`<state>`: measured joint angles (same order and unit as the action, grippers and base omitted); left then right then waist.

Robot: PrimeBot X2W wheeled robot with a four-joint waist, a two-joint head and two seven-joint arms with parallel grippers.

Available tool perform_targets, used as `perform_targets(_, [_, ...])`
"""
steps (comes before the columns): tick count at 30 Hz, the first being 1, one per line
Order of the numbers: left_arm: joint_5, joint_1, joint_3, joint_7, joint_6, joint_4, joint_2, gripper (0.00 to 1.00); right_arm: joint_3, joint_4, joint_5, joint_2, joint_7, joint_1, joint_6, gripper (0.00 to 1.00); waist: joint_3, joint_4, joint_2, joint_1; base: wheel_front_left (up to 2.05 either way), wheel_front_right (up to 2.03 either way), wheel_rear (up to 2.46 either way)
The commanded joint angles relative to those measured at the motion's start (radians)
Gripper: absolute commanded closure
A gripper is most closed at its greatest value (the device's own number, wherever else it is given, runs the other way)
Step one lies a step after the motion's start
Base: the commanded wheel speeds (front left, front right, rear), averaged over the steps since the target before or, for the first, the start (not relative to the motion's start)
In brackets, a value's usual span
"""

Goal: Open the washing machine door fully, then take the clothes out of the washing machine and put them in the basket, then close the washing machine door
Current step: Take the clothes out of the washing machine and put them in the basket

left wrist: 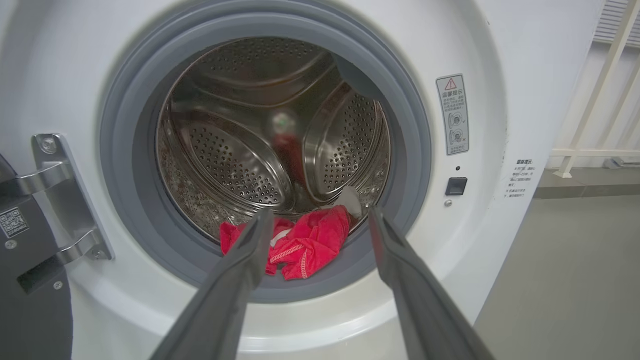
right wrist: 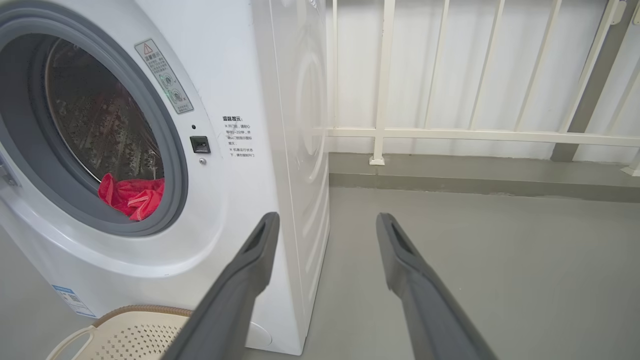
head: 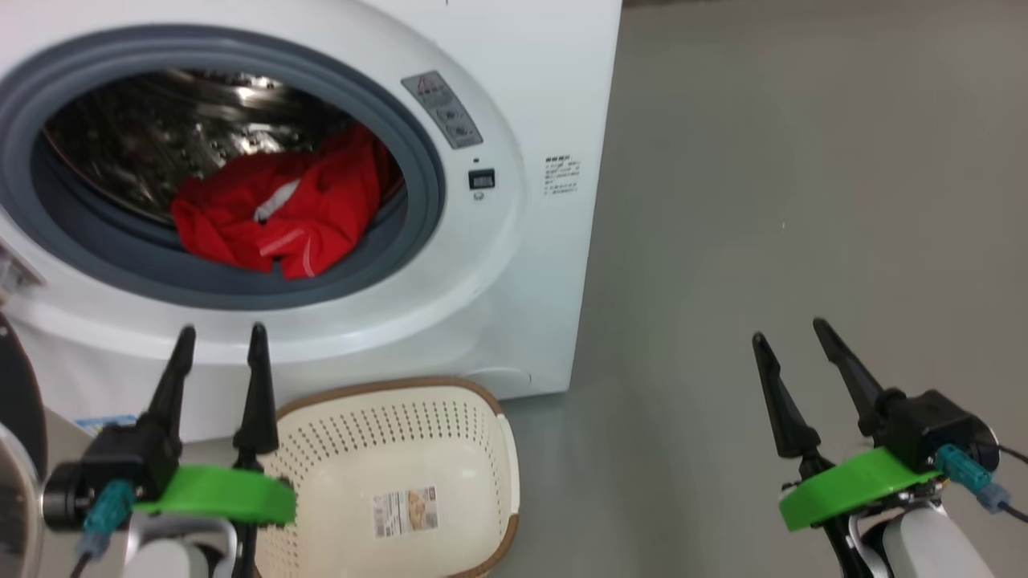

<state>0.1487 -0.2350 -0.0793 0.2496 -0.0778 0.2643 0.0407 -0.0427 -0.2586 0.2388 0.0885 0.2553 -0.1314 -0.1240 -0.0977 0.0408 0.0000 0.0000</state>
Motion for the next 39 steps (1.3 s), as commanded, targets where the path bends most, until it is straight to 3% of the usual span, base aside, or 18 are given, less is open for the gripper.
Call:
perform_targets(1, [-0.012, -0.063, -0.025, 0.012, 0.014, -0.007, 0.012, 0.00, -0.023, 0.030, -0.001, 0.008, 0.006, -0.043, -0.007, 0.00, -0.055, -0.005, 0.0000, 0.0000, 0.00, 0.00, 0.00])
perform_targets(14, [-0.047, -0.292, -0.054, 0.012, 0.058, 0.112, 0.017, 0.00, -0.019, 0.050, 0.001, 0.007, 0.006, -0.111, -0.007, 0.00, -0.187, 0.013, 0.0000, 0.0000, 0.00, 0.00, 0.00])
perform_targets(22, [-0.091, -0.451, -0.057, 0.012, 0.071, 0.211, 0.067, 0.00, -0.023, 0.070, 0.002, 0.000, 0.006, -0.162, -0.007, 0.00, -0.298, 0.037, 0.0000, 0.0000, 0.00, 0.00, 0.00])
perform_targets(33, [-0.175, -0.686, -0.043, 0.011, 0.189, 0.496, 0.150, 0.00, -0.034, 0.075, 0.002, -0.003, 0.006, -0.208, -0.007, 0.00, -0.397, 0.074, 0.0000, 0.0000, 0.00, 0.00, 0.00])
perform_targets(39, [-0.252, -0.820, 0.003, -0.031, 0.256, 0.676, 0.230, 0.00, -0.046, 0.077, 0.003, -0.006, 0.006, -0.226, -0.007, 0.00, -0.446, 0.100, 0.0000, 0.0000, 0.00, 0.00, 0.00])
